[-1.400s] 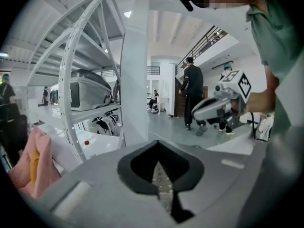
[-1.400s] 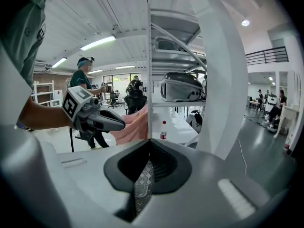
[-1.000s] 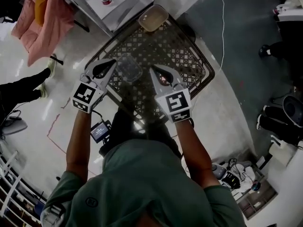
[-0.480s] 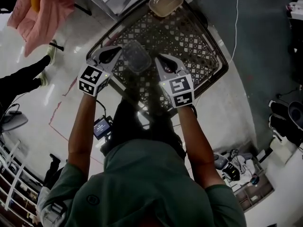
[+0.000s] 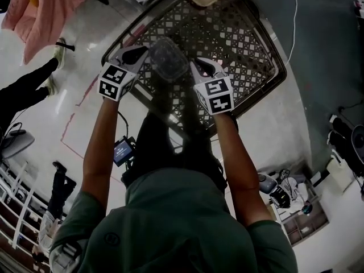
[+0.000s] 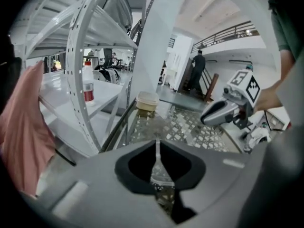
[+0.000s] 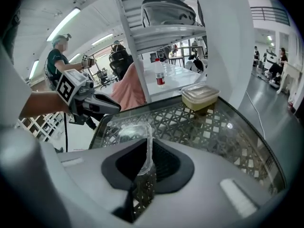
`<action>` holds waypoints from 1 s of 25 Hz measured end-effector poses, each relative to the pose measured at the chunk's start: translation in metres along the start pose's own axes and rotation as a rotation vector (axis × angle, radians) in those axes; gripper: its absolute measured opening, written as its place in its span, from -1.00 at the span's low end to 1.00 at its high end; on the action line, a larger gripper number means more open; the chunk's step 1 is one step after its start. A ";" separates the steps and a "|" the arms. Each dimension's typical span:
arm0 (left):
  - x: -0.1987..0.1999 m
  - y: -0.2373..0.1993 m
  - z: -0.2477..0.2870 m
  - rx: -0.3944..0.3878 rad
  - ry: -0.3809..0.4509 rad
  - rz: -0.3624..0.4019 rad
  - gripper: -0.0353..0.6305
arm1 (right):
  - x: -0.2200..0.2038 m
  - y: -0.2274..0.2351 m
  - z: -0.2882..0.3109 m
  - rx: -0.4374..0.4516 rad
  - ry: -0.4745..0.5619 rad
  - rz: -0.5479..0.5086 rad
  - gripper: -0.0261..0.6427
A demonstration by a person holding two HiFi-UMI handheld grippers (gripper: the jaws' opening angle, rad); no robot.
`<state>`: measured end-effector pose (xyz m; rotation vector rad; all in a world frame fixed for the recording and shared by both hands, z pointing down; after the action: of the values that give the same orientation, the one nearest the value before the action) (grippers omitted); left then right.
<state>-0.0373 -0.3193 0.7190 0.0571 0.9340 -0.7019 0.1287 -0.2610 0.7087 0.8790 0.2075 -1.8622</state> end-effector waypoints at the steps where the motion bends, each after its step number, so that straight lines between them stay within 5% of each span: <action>1: -0.005 -0.002 0.004 0.001 -0.012 -0.002 -0.81 | -0.004 0.002 0.005 0.001 -0.010 0.005 -0.80; 17: -0.054 -0.023 0.044 -0.025 -0.118 -0.070 -0.57 | -0.066 0.011 0.067 0.065 -0.164 0.082 -0.77; 25: -0.067 -0.026 0.046 -0.039 -0.155 -0.108 -0.53 | -0.070 0.010 0.076 0.126 -0.139 0.218 -0.80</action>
<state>-0.0456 -0.3200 0.8036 -0.0819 0.8065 -0.7769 0.1160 -0.2526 0.8114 0.8191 -0.0899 -1.7368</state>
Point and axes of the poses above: the fingertips, and each gripper's own axes: z forward along the fingers, y to its right, x out of its top, the point moved 3 cm from there along -z, backward along the fingers, and after that the axes turned 3 degrees about y, right-handed, at the moved point
